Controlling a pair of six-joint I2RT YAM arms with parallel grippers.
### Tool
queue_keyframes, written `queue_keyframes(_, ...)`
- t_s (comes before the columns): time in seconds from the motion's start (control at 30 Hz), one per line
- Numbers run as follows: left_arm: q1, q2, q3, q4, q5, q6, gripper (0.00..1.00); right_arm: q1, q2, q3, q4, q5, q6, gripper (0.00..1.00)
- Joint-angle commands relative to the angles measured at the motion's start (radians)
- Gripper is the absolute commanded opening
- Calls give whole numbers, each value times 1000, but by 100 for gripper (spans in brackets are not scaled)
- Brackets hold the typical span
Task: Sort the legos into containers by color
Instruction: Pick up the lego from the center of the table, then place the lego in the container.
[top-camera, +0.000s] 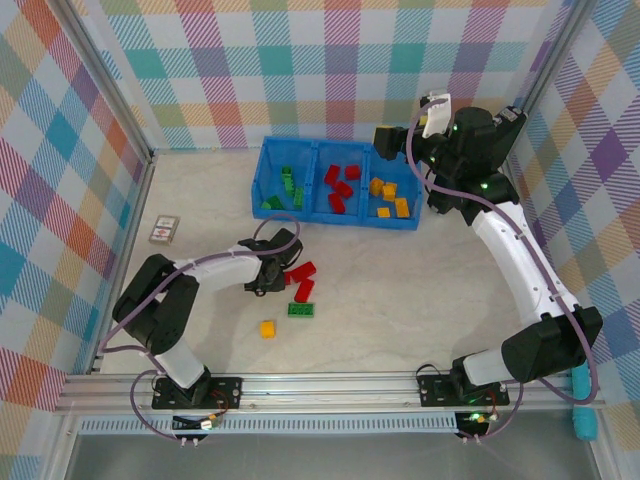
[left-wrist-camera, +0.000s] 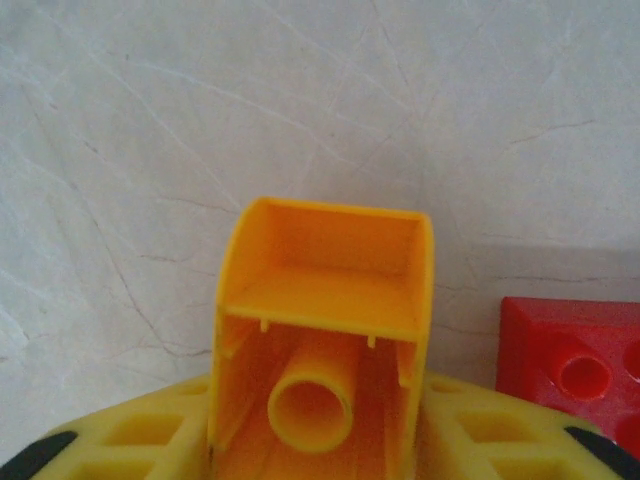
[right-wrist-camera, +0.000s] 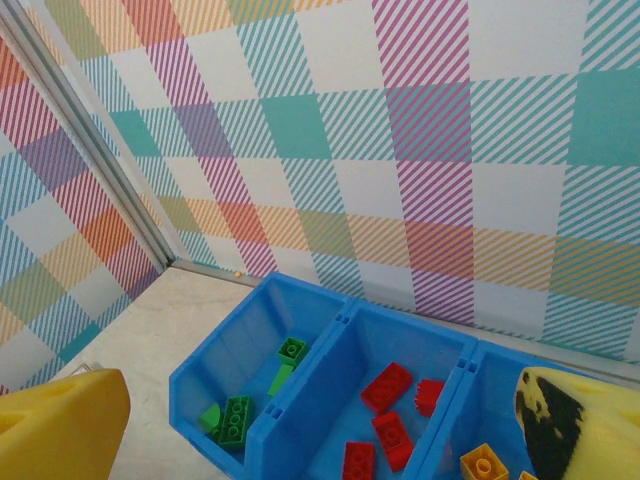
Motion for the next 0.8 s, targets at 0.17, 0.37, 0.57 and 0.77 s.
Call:
queue_keyframes(0.17,-1,42,140,-69,-50,82,26,-4,-27,-6,10,11,-15,99)
queue_keyframes(0.37,-2,54,432,-172,-68,202,22,-4,-37,-22,29,19,-19,99)
queue_keyframes(0.57,-20,189,730,-65,63,250,21,-5,-37,-24,33,13,-15,99)
queue_keyframes(0.77,-73,405,1018,54,126,280,21,-5,-42,-24,33,37,-19,99)
